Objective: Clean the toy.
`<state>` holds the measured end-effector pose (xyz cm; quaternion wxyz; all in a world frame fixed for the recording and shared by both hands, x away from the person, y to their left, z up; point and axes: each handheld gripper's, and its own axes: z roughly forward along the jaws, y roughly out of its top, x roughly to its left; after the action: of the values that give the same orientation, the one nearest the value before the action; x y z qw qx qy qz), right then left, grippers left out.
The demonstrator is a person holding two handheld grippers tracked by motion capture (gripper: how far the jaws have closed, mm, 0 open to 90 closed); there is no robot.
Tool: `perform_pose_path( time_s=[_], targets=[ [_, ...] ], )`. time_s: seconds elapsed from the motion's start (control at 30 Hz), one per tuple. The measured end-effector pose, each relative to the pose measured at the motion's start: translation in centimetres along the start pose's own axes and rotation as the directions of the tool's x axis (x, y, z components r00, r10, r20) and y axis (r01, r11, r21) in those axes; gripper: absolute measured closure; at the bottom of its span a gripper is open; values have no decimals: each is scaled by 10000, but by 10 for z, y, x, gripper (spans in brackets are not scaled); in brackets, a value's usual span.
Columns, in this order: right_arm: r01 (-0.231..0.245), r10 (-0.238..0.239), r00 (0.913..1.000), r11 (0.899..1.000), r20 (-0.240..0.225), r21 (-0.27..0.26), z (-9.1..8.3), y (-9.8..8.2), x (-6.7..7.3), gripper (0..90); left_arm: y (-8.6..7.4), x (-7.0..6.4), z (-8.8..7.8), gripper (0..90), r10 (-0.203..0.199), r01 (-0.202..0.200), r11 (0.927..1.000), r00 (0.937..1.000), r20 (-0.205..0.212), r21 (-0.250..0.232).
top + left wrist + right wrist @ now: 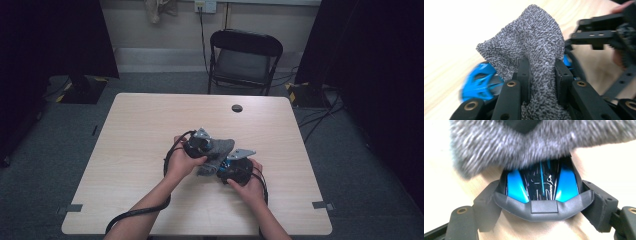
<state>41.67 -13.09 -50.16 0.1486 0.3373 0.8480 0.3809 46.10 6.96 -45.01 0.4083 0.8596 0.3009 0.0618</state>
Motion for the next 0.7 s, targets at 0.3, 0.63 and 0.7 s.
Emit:
perform_pose_path(
  time_s=[0.3, 0.63, 0.7],
  targets=[
    [13, -13, 10000, 10000, -4, 2, 0, 0, 0, 241, -5, 21, -2, 711, -520, 519, 9986, 9982, -307, -27],
    [17, -17, 10000, 10000, -3, 0, 0, 0, 0, 241, -6, 37, -1, 711, -890, 887, 9960, 9937, -682, -79],
    [12, -12, 10000, 10000, -4, 1, 0, 0, 0, 241, -7, 40, -1, 710, -977, 973, 9952, 9927, -713, -103]
  ],
)
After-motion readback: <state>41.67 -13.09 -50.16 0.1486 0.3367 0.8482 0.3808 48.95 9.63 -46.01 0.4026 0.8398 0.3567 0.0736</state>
